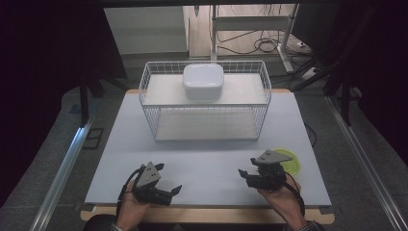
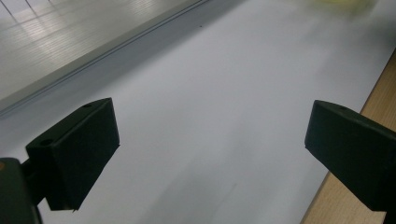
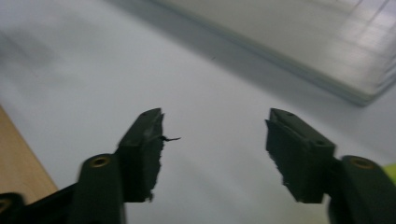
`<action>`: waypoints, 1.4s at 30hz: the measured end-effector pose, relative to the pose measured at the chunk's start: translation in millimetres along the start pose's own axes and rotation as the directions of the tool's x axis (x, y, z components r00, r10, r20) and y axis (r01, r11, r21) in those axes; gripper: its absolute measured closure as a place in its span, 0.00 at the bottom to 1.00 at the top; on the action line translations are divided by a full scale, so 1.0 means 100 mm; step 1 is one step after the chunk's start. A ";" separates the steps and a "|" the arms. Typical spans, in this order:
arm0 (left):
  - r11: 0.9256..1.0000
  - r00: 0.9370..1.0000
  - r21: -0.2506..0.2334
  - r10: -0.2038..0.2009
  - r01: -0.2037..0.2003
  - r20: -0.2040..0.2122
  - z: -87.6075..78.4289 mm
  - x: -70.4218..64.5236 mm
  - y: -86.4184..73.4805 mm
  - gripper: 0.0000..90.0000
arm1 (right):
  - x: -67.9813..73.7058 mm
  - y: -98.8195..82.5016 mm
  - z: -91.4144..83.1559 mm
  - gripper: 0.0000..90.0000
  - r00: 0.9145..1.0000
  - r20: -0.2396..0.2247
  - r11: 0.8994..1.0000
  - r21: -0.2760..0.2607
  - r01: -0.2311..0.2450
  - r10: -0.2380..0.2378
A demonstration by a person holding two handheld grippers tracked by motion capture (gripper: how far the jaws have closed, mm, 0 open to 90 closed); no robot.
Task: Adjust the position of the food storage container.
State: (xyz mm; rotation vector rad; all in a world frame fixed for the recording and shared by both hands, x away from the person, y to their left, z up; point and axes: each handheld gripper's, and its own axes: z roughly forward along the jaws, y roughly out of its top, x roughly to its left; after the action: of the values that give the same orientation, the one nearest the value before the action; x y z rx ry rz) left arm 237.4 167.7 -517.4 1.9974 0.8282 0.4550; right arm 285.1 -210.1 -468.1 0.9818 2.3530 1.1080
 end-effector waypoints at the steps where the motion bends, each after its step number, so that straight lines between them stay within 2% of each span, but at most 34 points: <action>1: 1.000 1.000 0.001 -0.001 0.001 0.001 0.00 0.00 0.00 0.03 | 0.00 0.00 0.00 0.48 1.000 0.000 1.000 0.000 0.000 0.000; 3: 1.000 1.000 0.004 -0.002 0.002 0.004 0.01 0.00 0.00 0.03 | -0.09 0.01 -0.10 0.58 1.000 0.017 0.999 -0.029 -0.019 0.020; 5: 1.000 1.000 0.004 -0.002 0.002 0.005 0.01 0.00 0.00 0.03 | -0.12 0.01 -0.13 0.61 0.999 0.021 0.999 -0.034 -0.026 0.026; 6: 1.000 1.000 0.005 0.000 0.000 0.004 0.01 0.00 0.00 0.03 | -0.21 -0.01 -0.18 0.67 0.998 0.030 0.998 -0.044 -0.045 0.046; 10: 1.000 1.000 0.006 -0.001 0.001 0.006 0.01 0.00 -0.01 0.03 | -0.31 -0.04 -0.22 0.74 0.996 0.040 0.996 -0.053 -0.074 0.076; 11: 1.000 1.000 0.007 -0.001 0.001 0.006 0.01 0.00 -0.01 0.03 | -0.37 -0.06 -0.25 0.80 0.995 0.053 0.995 -0.058 -0.083 0.086; 13: 1.000 1.000 0.007 -0.003 0.003 0.008 0.01 0.00 -0.01 0.03 | -0.39 -0.06 -0.26 0.81 0.994 0.048 0.994 -0.060 -0.092 0.095; 14: 1.000 1.000 0.010 -0.005 0.005 0.010 0.02 0.00 -0.01 0.03 | -0.44 -0.07 -0.28 0.84 0.992 0.033 0.990 -0.074 -0.118 0.120; 17: 1.000 1.000 0.011 -0.006 0.006 0.011 0.02 0.00 -0.01 0.03 | -0.46 -0.07 -0.31 0.89 0.991 0.046 0.990 -0.077 -0.121 0.124; 20: 1.000 1.000 0.013 -0.003 0.003 0.012 0.02 0.00 -0.01 0.03 | -0.53 -0.08 -0.36 0.97 0.986 0.102 0.989 -0.079 -0.122 0.130; 21: 1.000 1.000 0.013 -0.003 0.003 0.012 0.02 0.00 -0.01 0.03 | -0.53 -0.08 -0.36 0.97 0.986 0.102 0.989 -0.079 -0.122 0.130; 24: 1.000 1.000 0.017 -0.003 0.003 0.012 0.03 0.00 -0.02 0.03 | -0.68 -0.12 -0.43 0.99 0.976 0.156 0.987 -0.073 -0.144 0.154; 25: 1.000 1.000 0.017 -0.003 0.003 0.012 0.03 0.00 -0.02 0.03 | -0.68 -0.12 -0.43 0.99 0.976 0.156 0.987 -0.073 -0.144 0.154; 26: 1.000 1.000 0.018 -0.003 0.003 0.012 0.03 0.00 -0.02 0.03 | -0.76 -0.15 -0.47 0.99 0.970 0.168 0.983 -0.084 -0.162 0.175; 28: 1.000 1.000 0.021 -0.004 0.003 0.012 0.04 0.00 -0.02 0.03 | -0.83 -0.18 -0.49 0.99 0.965 0.180 0.980 -0.087 -0.180 0.193; 32: 1.000 1.000 0.022 -0.004 0.003 0.014 0.04 0.00 -0.02 0.03 | -0.96 -0.26 -0.53 0.99 0.952 0.210 0.974 -0.068 -0.215 0.224; 33: 1.000 1.000 0.022 -0.004 0.003 0.014 0.04 0.00 -0.02 0.03 | -0.96 -0.26 -0.53 0.99 0.952 0.210 0.974 -0.068 -0.215 0.224; 35: 1.000 1.000 0.026 -0.002 0.002 0.014 0.04 0.00 -0.02 0.03 | -1.02 -0.31 -0.56 0.99 0.942 0.239 0.972 -0.052 -0.231 0.237; 36: 1.000 1.000 0.027 -0.001 0.001 0.014 0.04 0.00 -0.02 0.03 | -1.06 -0.36 -0.58 0.99 0.931 0.268 0.969 -0.045 -0.243 0.246; 38: 1.000 1.000 0.028 -0.002 0.002 0.015 0.04 0.00 -0.02 0.03 | -1.10 -0.41 -0.60 0.99 0.924 0.287 0.967 -0.040 -0.253 0.254; 39: 1.000 1.000 0.030 -0.002 0.001 0.015 0.04 0.00 -0.02 0.03 | -1.10 -0.41 -0.60 0.99 0.924 0.287 0.967 -0.040 -0.253 0.254; 42: 0.999 1.000 0.035 0.003 -0.003 0.014 0.05 0.00 -0.02 0.03 | -1.17 -0.49 -0.61 0.99 0.910 0.329 0.965 -0.025 -0.259 0.253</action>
State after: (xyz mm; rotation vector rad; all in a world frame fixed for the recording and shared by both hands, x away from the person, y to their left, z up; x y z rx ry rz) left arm 239.4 165.2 -522.2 2.0320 0.8293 0.4304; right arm 310.0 -349.2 -465.1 1.3972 2.0090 0.9224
